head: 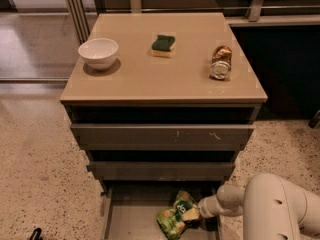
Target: Pick green rice chip bag from bottom drawer and place on counter
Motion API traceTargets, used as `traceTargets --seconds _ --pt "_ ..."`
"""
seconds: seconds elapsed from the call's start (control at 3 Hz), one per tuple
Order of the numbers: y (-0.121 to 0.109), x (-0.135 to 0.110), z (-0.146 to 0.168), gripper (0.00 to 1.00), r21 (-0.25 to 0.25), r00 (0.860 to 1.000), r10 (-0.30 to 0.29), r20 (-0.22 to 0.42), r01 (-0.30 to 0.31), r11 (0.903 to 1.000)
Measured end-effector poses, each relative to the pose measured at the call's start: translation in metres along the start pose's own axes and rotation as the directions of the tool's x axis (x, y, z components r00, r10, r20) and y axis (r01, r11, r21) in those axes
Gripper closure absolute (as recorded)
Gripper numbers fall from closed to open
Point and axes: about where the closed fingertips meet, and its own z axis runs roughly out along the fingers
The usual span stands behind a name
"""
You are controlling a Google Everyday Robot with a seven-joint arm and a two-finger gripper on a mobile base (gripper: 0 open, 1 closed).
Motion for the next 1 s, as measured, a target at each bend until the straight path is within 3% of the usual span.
traceTargets --seconds 0.33,0.67,1.0 --pt "0.0 0.0 0.0 0.84 0.0 1.0 0.0 0.0 0.0 1.0" --pt "0.0 0.0 0.0001 1.0 0.0 1.0 0.0 0.0 0.0 1.0" --pt "0.0065 -0.004 -0.0036 1.0 -0.034 1.0 -0.01 0.013 0.01 0.9994"
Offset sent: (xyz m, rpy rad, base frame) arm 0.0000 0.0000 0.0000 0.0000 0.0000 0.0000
